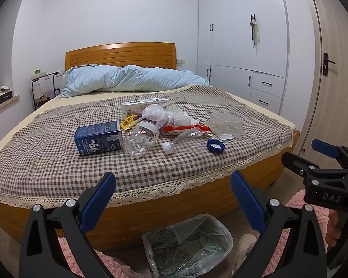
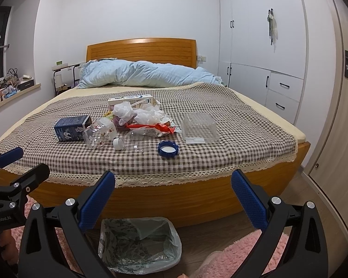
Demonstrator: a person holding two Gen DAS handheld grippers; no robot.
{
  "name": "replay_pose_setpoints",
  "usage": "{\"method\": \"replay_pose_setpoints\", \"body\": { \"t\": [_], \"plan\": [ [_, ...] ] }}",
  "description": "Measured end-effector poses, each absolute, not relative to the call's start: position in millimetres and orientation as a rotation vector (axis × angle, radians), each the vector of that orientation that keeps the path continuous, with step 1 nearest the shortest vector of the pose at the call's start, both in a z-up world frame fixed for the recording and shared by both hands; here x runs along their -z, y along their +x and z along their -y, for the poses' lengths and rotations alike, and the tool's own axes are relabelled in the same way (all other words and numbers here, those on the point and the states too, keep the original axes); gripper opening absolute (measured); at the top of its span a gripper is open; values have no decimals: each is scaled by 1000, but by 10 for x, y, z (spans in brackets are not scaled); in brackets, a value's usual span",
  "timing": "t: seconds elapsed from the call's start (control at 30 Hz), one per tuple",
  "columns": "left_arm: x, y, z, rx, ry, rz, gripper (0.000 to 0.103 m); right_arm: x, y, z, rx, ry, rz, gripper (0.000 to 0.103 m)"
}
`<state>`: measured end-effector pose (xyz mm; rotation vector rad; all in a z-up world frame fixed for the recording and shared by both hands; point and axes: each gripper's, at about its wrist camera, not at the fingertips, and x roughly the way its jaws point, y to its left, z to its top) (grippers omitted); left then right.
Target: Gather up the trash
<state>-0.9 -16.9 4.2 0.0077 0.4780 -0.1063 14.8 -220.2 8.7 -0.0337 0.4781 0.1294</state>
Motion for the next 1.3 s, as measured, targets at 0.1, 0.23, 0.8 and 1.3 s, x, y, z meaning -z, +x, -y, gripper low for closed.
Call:
{"method": "replay_pose_setpoints", "body": {
  "t": [0.1, 0.23, 0.8, 1.3],
  "plan": [
    [-63, 44, 177, 118, 12, -479, 96, -113, 182, 2195, -133, -35, -458, 97],
    [-126, 165, 170, 123, 15, -467, 96, -181, 269, 2187, -126, -33, -406, 97],
    [-405, 1033, 46, 171, -14, -461, 96, -283, 1066, 2161, -146, 9, -328, 97],
    [-553, 2474, -218, 250, -42, -673, 96, -448, 2125, 2189, -115, 43, -312, 97]
  ]
}}
